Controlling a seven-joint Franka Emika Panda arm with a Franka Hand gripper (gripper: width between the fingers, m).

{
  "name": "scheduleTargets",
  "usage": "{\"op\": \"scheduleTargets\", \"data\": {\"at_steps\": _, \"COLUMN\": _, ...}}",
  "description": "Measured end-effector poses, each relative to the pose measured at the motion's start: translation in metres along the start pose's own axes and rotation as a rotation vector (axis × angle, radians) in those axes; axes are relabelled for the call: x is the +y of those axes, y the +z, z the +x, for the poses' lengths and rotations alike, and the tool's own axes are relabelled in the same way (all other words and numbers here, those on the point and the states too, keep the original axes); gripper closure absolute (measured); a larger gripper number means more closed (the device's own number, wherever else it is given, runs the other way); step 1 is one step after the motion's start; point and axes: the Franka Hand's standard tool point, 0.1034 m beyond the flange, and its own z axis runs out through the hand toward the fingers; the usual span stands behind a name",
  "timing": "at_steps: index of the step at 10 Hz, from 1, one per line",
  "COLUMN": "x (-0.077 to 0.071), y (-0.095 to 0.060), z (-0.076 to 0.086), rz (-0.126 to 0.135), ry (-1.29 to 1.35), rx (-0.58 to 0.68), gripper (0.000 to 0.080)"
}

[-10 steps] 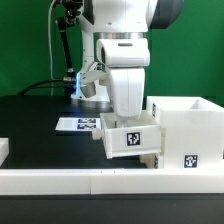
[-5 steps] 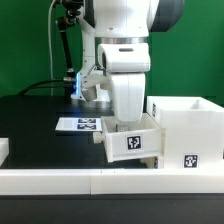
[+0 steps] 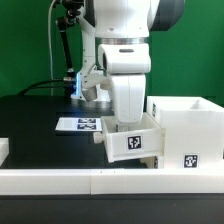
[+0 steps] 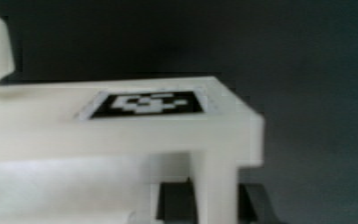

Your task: Assemble drawer

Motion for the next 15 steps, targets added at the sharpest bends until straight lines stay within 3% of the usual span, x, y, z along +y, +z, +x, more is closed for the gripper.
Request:
{"op": "scheduleTargets", "data": {"at_steps": 6, "x": 0.002, "y": -0.002, "z": 0.014, "rz": -0.005, "ry": 0.004, "rx": -0.001, "gripper": 0.0756}}
{"op": "scheduleTargets", "data": {"at_steps": 15, "x": 0.004, "y": -0.003, "z": 0.016, "rz": -0.014, "ry": -0.038, "rx": -0.029, "gripper": 0.0756}}
